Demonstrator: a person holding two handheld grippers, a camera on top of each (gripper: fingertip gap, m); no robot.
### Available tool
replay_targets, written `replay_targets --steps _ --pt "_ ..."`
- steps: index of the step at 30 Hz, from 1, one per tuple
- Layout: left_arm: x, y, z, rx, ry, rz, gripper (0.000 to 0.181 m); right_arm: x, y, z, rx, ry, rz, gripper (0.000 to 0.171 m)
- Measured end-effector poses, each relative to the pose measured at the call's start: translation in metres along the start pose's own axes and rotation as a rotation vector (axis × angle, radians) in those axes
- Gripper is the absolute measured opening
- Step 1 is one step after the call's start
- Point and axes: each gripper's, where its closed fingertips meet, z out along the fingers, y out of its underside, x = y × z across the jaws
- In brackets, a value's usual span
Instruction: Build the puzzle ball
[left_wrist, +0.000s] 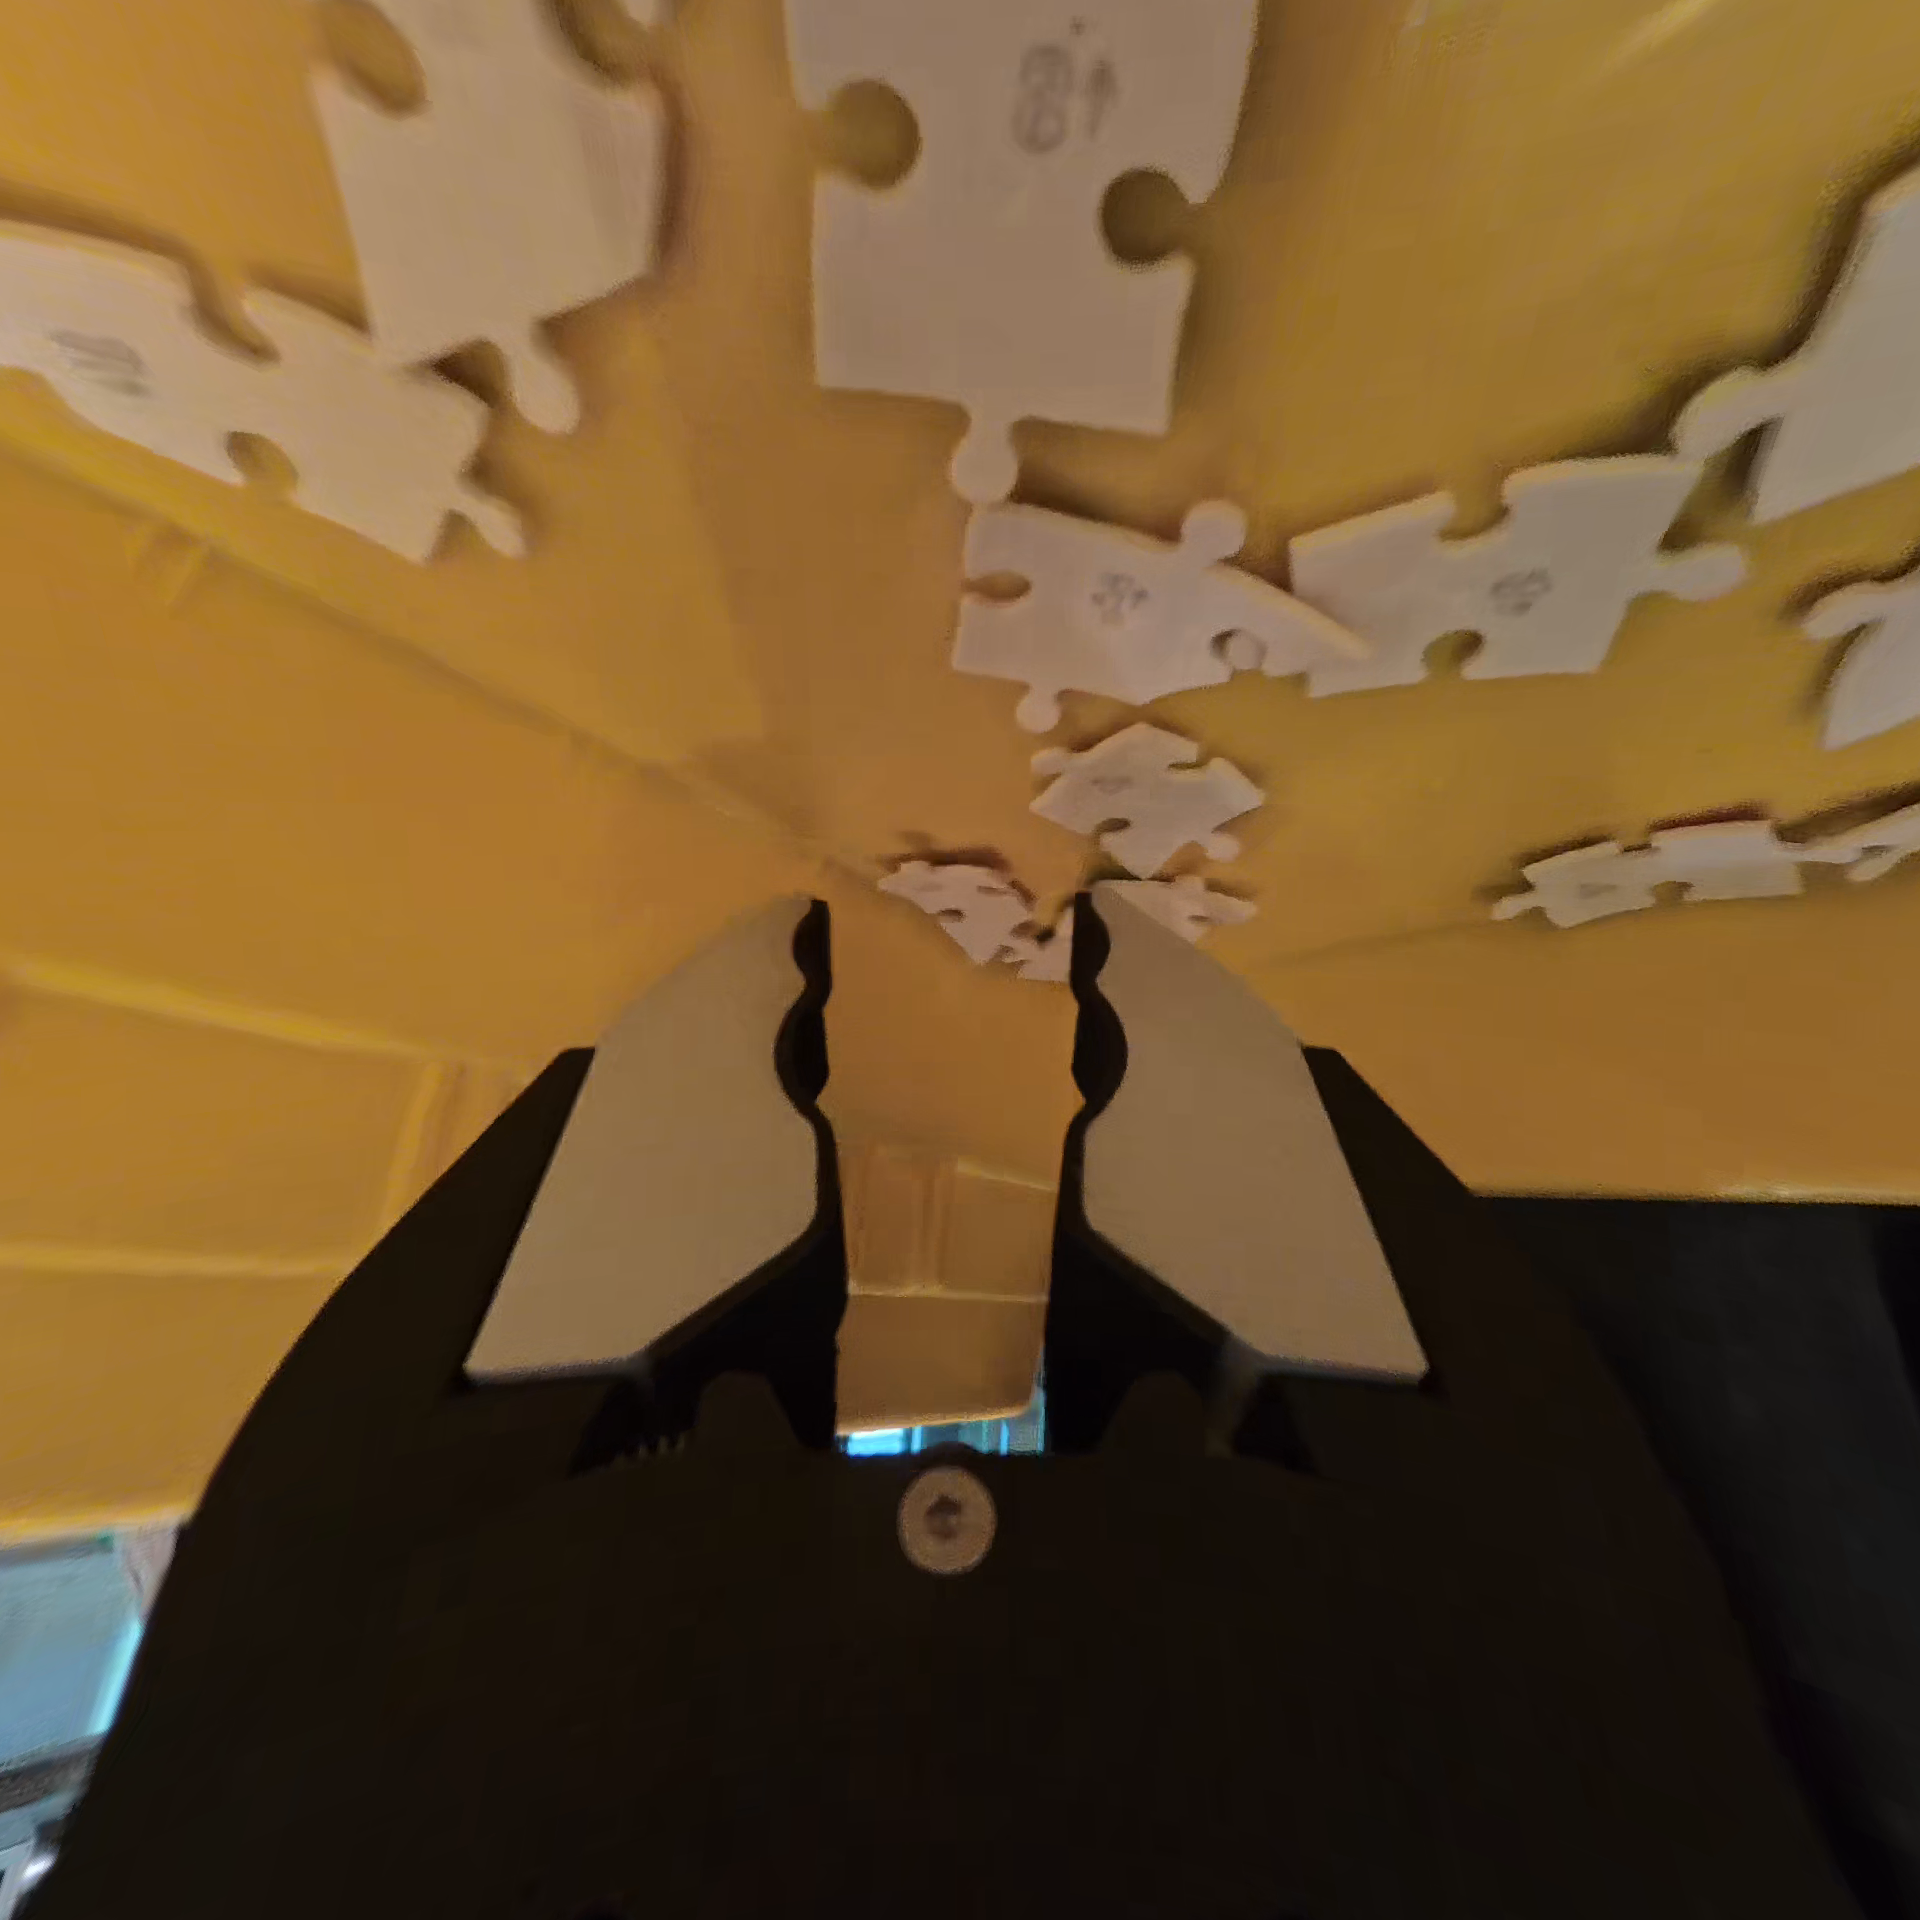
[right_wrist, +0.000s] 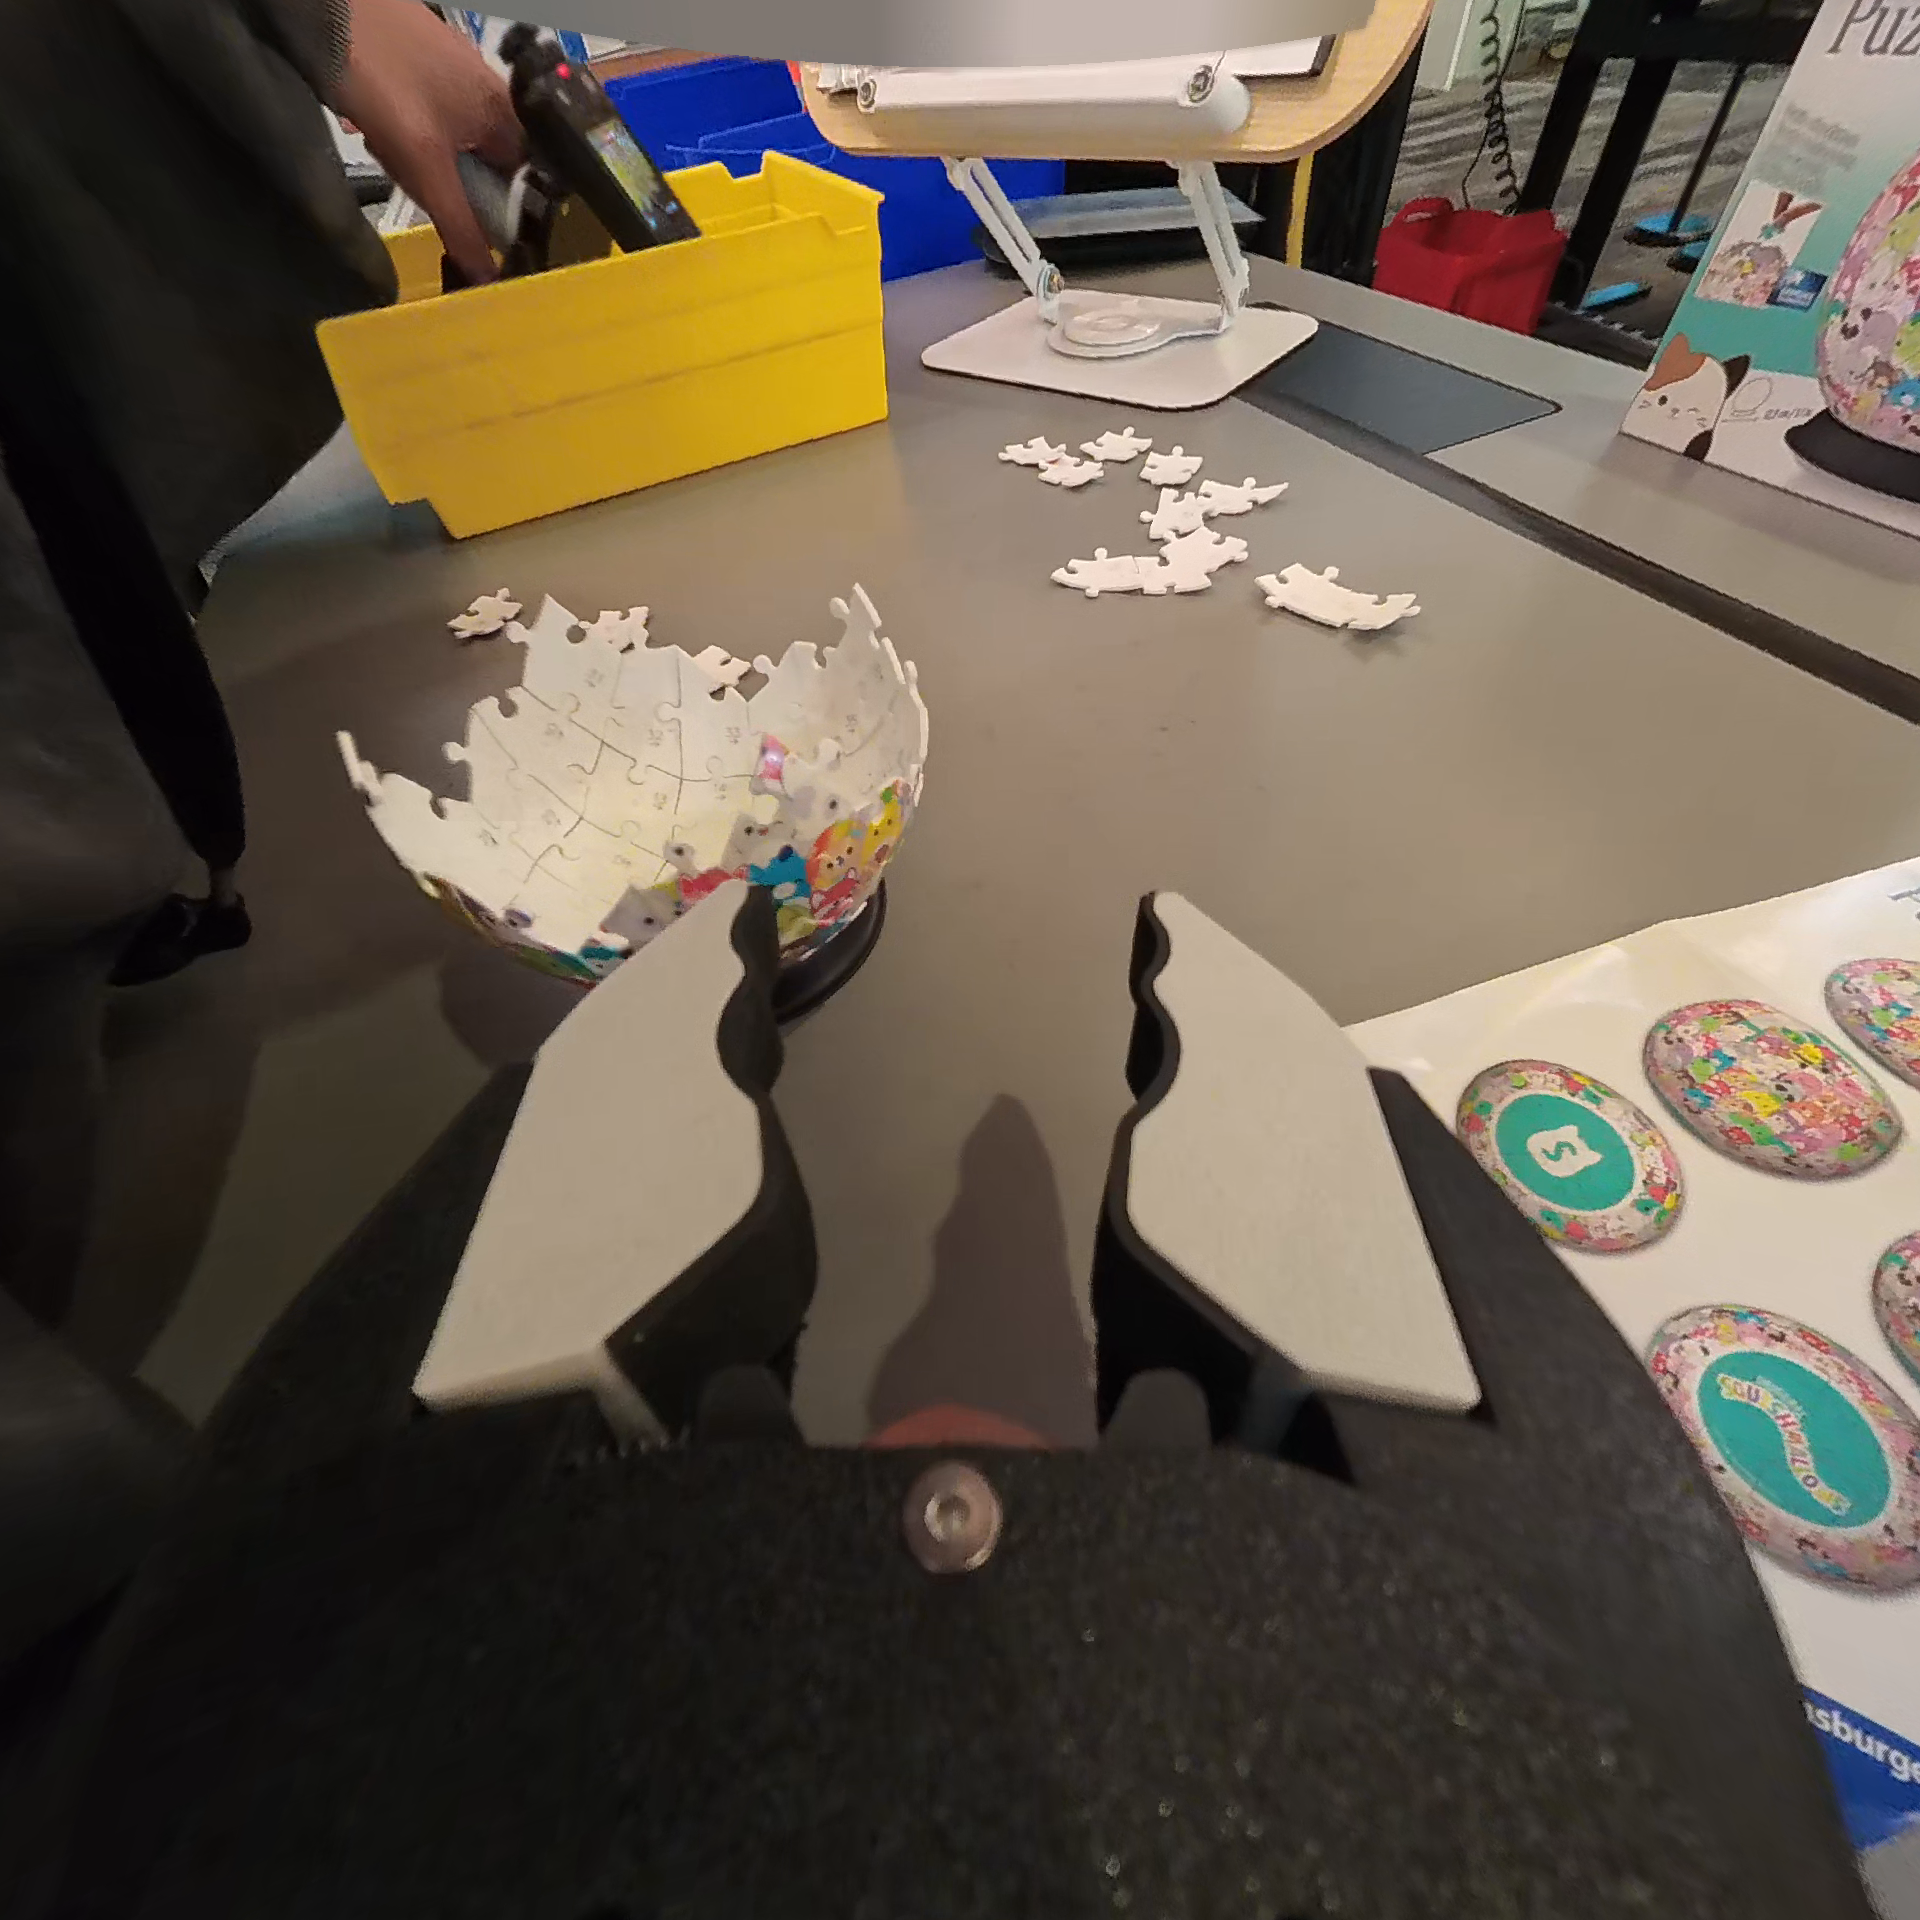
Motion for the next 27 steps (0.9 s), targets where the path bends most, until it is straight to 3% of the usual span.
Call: replay_targets --steps 6,8,10,14,20,21,23,27 --pt "0.006 0.006 0.008 -0.114 0.091 0.0 0.038 0.0 0.002 0.001 -0.003 -0.012 0.011 0.065" --pt "0.006 0.006 0.009 -0.121 0.098 0.009 0.012 0.0 0.002 0.001 -0.005 -0.014 0.011 0.065" --pt "0.006 0.006 0.009 -0.122 0.096 0.015 0.012 -0.001 0.003 0.001 -0.006 -0.016 0.012 0.065" --pt "0.009 0.002 0.007 -0.089 0.09 0.024 0.0 -0.002 0.0 0.0 -0.001 -0.016 0.008 0.065" --pt "0.004 -0.006 -0.004 0.047 0.003 -0.014 0.0 -0.005 -0.003 0.0 0.005 -0.016 -0.007 0.065" --pt "0.004 -0.003 -0.006 0.051 -0.008 -0.013 0.0 -0.006 -0.003 0.0 0.005 -0.017 -0.007 0.065" --pt "0.001 -0.002 -0.01 0.067 -0.05 0.001 0.026 -0.007 -0.003 0.0 0.004 -0.021 -0.009 0.065" --pt "-0.005 -0.001 -0.01 0.054 -0.072 0.019 0.044 -0.009 -0.003 0.001 -0.001 -0.027 -0.012 0.065"
